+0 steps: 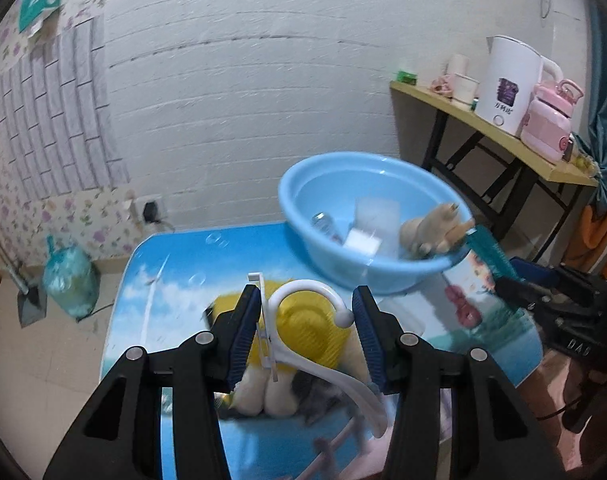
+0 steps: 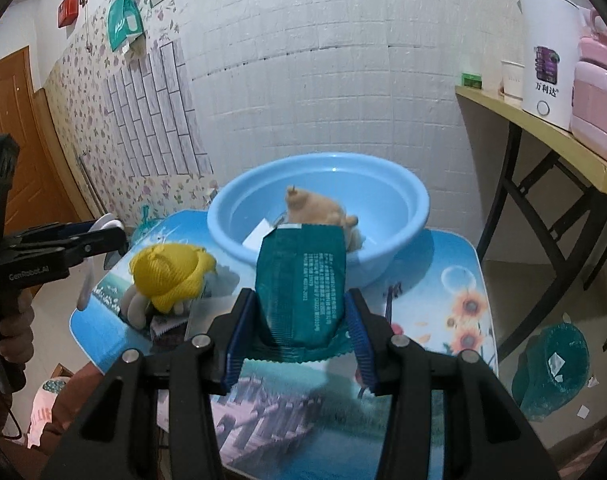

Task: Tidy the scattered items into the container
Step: 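Carry the hanger and teal packet over the blue basin, then release the hanger with the left gripper while the right drops the packet into the basin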

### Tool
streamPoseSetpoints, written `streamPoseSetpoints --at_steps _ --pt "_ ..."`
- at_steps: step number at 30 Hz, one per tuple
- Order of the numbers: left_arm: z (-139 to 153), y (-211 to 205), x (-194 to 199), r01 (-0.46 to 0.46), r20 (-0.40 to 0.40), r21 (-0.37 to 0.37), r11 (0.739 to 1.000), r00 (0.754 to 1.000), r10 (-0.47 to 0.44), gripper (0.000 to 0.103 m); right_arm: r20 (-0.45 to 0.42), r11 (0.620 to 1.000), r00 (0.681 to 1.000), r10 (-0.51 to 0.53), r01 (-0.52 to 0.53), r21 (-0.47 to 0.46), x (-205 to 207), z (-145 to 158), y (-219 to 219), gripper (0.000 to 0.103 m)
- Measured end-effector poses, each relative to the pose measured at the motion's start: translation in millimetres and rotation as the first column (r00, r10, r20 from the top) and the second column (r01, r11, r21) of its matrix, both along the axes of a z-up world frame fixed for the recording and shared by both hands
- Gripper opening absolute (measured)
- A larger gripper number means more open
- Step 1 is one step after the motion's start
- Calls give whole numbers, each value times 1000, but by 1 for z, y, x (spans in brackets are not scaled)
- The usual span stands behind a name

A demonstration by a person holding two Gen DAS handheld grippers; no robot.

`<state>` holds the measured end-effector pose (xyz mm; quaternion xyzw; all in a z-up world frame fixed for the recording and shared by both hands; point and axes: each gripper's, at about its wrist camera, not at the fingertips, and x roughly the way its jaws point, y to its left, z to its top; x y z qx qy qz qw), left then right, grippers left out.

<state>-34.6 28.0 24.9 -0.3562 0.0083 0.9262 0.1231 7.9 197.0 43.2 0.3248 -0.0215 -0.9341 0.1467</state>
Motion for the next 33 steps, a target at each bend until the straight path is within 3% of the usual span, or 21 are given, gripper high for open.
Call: streamPoseSetpoints --at_steps 8,20,33 --pt "8 33 -35 55 0 1 998 998 -55 47 -22 1000 1000 -7 6 -22 -27 7 8 45" --pt "-6 63 -82 76 39 -1 997 996 -76 47 -11 998 1000 5 -6 -56 -68 -1 15 45" --pt "-24 85 -107 65 56 -74 995 997 -61 47 18 998 1000 5 -3 -59 -106 -13 15 45"
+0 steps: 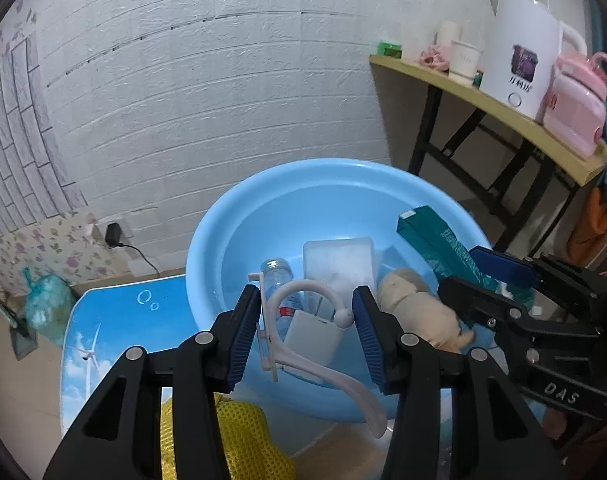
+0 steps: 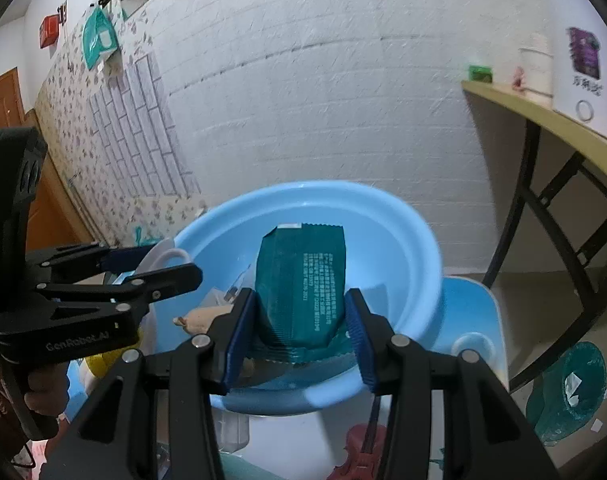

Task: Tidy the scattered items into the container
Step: 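Release the hanger with the left gripper while the right drops the packet into the basin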

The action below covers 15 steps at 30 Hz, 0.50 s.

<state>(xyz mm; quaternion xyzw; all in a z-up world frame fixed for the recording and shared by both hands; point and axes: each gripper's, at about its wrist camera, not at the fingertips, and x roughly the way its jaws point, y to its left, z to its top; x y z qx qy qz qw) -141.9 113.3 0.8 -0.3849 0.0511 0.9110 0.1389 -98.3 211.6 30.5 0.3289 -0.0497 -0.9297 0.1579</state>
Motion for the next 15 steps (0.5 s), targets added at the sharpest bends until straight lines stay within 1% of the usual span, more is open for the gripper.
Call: streamPoseSetpoints --at_steps 4,6,8,10,13,15 --pt "-2 4 5 28 -6 -13 1000 1000 -28 47 19 1000 1000 19 -19 6 0 -6 -3 46" --pt "-3 5 5 40 2 -23 999 999 -40 50 19 1000 1000 15 -16 10 2 -6 -3 46" --pt "-4 4 5 34 12 -26 999 999 -34 54 26 1000 1000 13 -14 13 4 -6 -2 46" --pt "-3 3 8 24 15 -19 1000 1000 -23 55 31 1000 1000 8 -9 19 6 -5 -1 46" --pt "0 1 13 12 -3 -25 1000 1000 -12 64 32 1000 999 -9 8 17 11 -4 2 46" --pt "3 -1 18 4 -25 -24 1000 1000 -5 71 35 1000 999 -18 18 14 15 -3 4 46"
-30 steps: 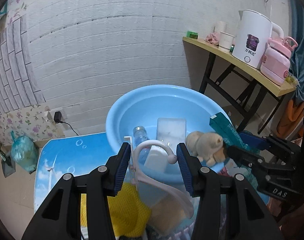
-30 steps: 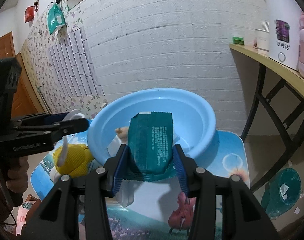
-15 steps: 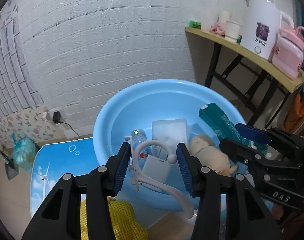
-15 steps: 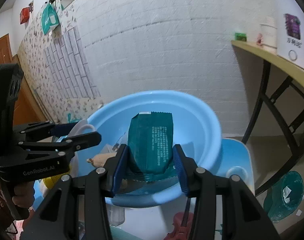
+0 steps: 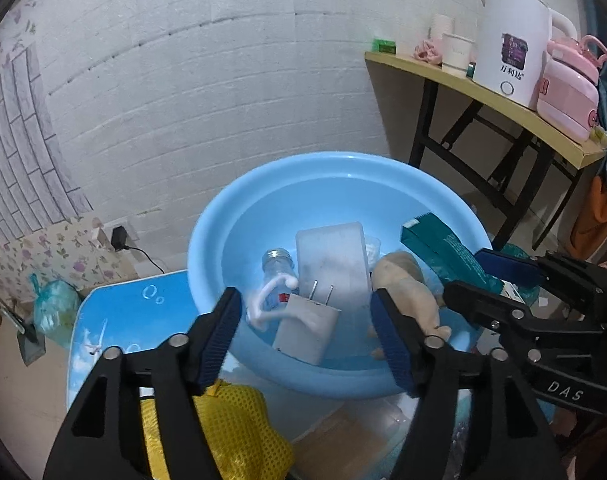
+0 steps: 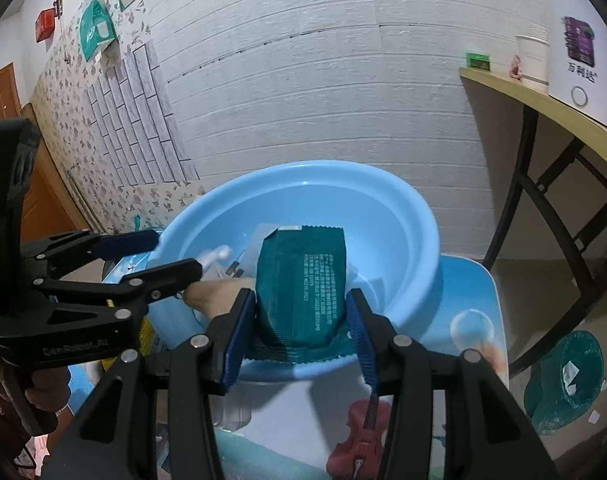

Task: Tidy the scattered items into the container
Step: 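Release the hanger with the left gripper while the right drops the packet into the basin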

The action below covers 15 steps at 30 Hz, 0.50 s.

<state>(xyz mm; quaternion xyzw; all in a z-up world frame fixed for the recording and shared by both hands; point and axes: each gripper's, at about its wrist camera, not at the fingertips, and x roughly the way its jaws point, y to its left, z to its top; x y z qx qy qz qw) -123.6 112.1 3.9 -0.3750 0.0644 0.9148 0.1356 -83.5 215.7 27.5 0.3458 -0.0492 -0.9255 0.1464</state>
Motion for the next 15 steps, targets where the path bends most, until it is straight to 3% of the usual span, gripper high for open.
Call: streamPoseSetpoints --at_steps 3,8,15 --pt "3 -5 8 -8 -18 13 1000 1000 9 80 0 1000 1000 -9 9 3 7 1 0 47" --pt "7 -19 22 -18 0 67 998 1000 18 85 2 1000 1000 -21 21 14 18 5 -2 47" --pt "5 -41 42 -66 14 45 997 998 66 90 26 999 999 -41 40 22 35 4 -7 47"
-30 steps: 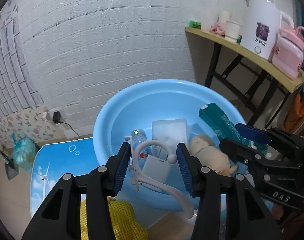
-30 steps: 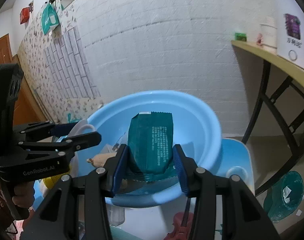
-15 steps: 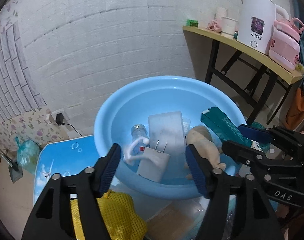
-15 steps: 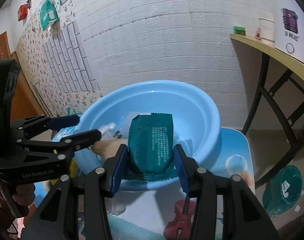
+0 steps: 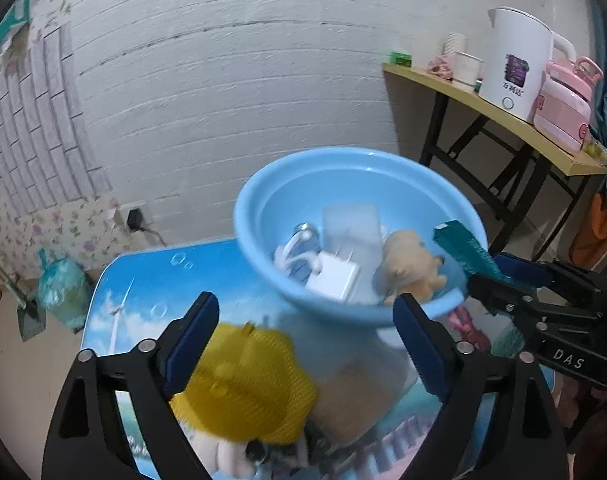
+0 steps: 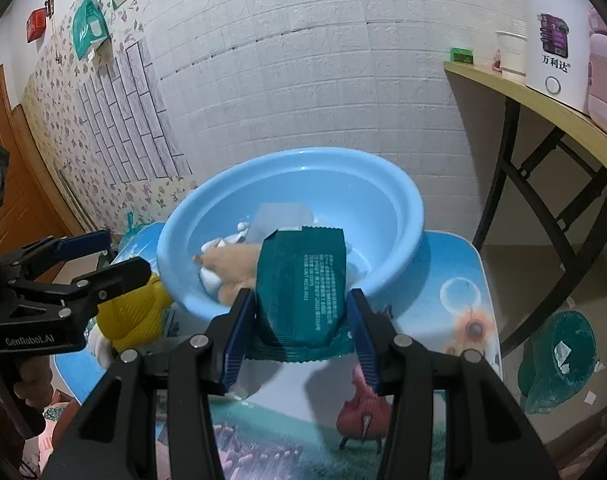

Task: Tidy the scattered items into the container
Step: 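Release the hanger with the left gripper while the right drops the packet into the basin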

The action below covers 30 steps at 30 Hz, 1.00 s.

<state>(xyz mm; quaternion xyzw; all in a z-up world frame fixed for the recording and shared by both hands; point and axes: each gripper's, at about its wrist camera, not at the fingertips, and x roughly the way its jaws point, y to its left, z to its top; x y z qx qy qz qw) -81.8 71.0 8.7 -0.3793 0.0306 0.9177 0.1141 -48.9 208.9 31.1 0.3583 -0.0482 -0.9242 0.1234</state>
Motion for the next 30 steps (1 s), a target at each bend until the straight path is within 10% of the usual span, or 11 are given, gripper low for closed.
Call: streamPoseSetpoints --at_steps 15,30 --pt "-21 -60 40 -79 29 10 997 997 78 96 58 1000 998 -21 20 16 24 -17 -8 47" --pt "-21 -84 45 -106 13 28 994 994 106 96 -62 999 997 -42 43 7 -27 16 -16 47"
